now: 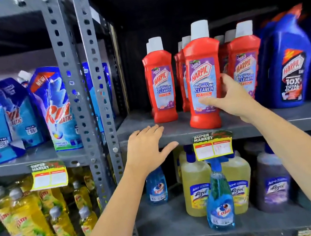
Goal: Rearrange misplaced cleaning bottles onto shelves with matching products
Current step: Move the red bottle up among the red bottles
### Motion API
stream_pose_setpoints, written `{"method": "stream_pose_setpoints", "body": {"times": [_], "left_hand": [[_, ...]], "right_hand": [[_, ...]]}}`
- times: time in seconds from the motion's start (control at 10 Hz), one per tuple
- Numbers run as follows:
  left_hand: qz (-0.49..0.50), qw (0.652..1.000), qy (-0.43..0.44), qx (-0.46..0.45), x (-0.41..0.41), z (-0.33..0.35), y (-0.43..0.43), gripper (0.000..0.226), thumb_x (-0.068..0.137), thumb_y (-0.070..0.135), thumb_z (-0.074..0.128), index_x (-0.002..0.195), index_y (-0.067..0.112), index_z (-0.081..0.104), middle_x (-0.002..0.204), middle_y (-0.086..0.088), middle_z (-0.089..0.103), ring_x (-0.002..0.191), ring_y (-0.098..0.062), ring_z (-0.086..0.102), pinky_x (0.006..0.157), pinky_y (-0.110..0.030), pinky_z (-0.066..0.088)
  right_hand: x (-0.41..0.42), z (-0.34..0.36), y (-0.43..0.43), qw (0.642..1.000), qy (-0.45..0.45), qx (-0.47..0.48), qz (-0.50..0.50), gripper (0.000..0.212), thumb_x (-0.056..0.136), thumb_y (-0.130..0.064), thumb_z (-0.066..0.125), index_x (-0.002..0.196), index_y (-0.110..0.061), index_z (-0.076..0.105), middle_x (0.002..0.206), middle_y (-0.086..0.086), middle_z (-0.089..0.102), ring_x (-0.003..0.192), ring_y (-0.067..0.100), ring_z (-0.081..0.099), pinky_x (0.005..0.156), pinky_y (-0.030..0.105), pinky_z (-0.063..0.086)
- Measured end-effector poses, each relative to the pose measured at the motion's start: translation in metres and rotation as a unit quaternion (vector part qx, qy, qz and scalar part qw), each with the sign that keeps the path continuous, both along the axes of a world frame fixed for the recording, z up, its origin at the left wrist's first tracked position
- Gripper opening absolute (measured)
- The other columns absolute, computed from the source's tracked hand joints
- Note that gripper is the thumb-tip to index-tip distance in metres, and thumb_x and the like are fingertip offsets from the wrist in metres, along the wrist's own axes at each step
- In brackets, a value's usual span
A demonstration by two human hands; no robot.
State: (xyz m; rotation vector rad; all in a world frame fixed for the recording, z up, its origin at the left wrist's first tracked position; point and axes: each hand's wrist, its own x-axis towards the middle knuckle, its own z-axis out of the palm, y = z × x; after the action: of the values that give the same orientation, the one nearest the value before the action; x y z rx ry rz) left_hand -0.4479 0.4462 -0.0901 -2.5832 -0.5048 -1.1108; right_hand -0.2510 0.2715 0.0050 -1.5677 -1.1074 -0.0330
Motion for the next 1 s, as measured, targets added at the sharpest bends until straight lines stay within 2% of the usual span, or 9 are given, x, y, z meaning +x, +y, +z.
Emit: {"method": "stream_pose_setpoints", "body": {"times": [0.1,0.2,0.3,0.5,0.7,0.8,1.0], "left_hand": [[0.003,1.000,-0.007,0.005,0.000,-0.001,0.001,0.074,0.089,0.072,0.034,0.122,0.014,0.066,0.123,-0.006,0.067,0.115,-0.025,0.061,0.091,-0.041,0.045],[0.011,1.000,-0.012,0.005,0.002,-0.003,0.003,0.073,0.088,0.072,0.035,0.123,0.015,0.065,0.124,-0.006,0.066,0.115,-0.025,0.061,0.093,-0.041,0.044],[0.017,1.000,-0.021,-0.003,0.004,-0.006,0.004,0.073,0.087,0.073,0.035,0.122,0.016,0.065,0.124,-0.006,0.066,0.116,-0.024,0.060,0.095,-0.042,0.043],[0.014,0.999,-0.033,0.002,0.005,-0.007,0.004,0.071,0.087,0.072,0.038,0.121,0.016,0.066,0.122,-0.006,0.067,0.115,-0.024,0.061,0.093,-0.043,0.044],[0.016,0.999,-0.036,0.006,0.005,-0.006,0.004,0.072,0.087,0.072,0.038,0.120,0.015,0.067,0.121,-0.006,0.068,0.113,-0.024,0.062,0.092,-0.044,0.046],[0.018,0.999,-0.033,0.006,0.005,-0.006,0.004,0.072,0.087,0.072,0.037,0.120,0.015,0.066,0.121,-0.006,0.068,0.114,-0.024,0.062,0.093,-0.044,0.045],[0.020,0.999,-0.033,0.007,0.005,-0.006,0.004,0.070,0.088,0.072,0.038,0.121,0.017,0.066,0.122,-0.004,0.067,0.115,-0.023,0.061,0.094,-0.042,0.044]], "right_hand": [[0.004,-0.018,-0.001,0.999,0.000,-0.037,-0.013,0.069,0.062,-0.021,0.090,0.118,-0.027,0.050,0.118,-0.005,0.065,0.108,0.013,0.063,0.097,0.037,0.050],[0.010,-0.029,0.007,0.999,-0.011,-0.028,-0.042,0.063,0.065,-0.024,0.088,0.117,-0.026,0.054,0.118,-0.003,0.066,0.111,0.016,0.062,0.102,0.042,0.049],[0.022,-0.030,0.019,0.997,-0.015,-0.043,-0.060,0.066,0.067,-0.028,0.087,0.123,-0.021,0.054,0.124,0.000,0.066,0.114,0.018,0.061,0.102,0.044,0.049],[0.041,-0.023,0.043,0.993,-0.014,-0.071,-0.099,0.068,0.072,-0.026,0.084,0.128,-0.010,0.049,0.130,0.009,0.063,0.119,0.026,0.059,0.103,0.040,0.046],[0.060,-0.022,0.054,0.995,0.038,-0.082,-0.044,0.072,0.074,-0.023,0.083,0.135,-0.017,0.044,0.134,0.005,0.059,0.120,0.020,0.056,0.106,0.040,0.044],[0.067,-0.019,0.055,0.992,0.090,-0.084,0.020,0.070,0.078,-0.011,0.079,0.138,-0.017,0.041,0.136,0.006,0.058,0.121,0.017,0.055,0.106,0.035,0.043],[0.075,-0.019,0.055,0.987,0.118,-0.089,0.070,0.070,0.080,-0.007,0.075,0.140,-0.016,0.041,0.138,0.007,0.057,0.127,0.018,0.052,0.113,0.041,0.039]]}}
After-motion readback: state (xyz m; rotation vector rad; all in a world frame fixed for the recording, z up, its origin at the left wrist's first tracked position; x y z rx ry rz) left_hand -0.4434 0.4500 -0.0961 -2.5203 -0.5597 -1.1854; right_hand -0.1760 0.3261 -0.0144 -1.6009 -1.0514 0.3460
